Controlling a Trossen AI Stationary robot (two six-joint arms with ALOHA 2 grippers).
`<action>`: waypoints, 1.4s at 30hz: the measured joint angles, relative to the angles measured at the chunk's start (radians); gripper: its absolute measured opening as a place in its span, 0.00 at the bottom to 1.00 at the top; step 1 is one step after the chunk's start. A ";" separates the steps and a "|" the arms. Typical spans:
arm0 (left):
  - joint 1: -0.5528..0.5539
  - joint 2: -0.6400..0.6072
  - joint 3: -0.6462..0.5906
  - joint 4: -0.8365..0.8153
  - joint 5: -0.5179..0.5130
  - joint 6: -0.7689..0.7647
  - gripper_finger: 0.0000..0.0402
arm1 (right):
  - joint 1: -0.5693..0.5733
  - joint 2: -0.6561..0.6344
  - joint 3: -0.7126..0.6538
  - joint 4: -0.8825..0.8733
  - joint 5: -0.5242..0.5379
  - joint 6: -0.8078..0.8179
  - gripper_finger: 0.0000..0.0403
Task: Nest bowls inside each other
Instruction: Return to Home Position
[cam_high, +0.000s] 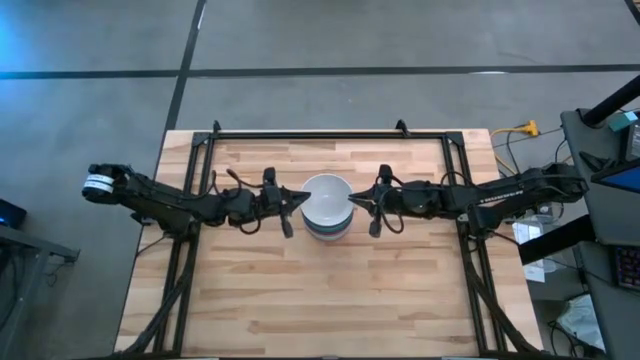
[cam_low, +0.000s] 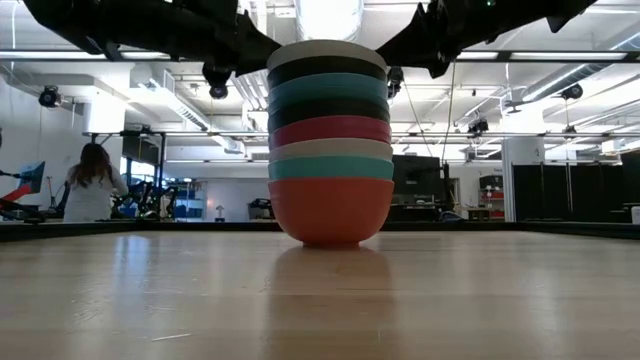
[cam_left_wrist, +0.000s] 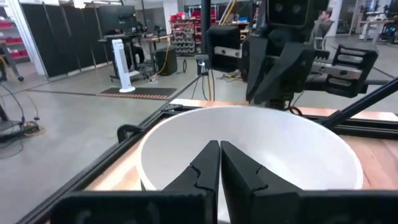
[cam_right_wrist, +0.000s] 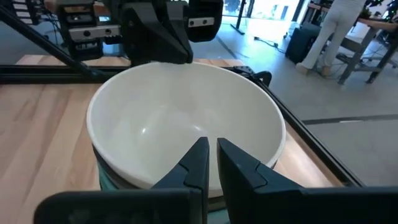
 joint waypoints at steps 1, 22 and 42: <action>0.000 0.000 -0.003 -0.002 0.000 -0.010 0.00 | -0.001 0.000 0.000 -0.002 0.000 0.000 0.07; 0.002 -0.050 0.013 -0.041 0.012 0.014 0.00 | -0.014 -0.059 0.024 -0.030 0.004 -0.026 0.07; -0.103 -0.290 -0.372 0.527 0.133 0.148 0.00 | 0.051 -0.489 -0.530 0.680 -0.319 0.084 0.07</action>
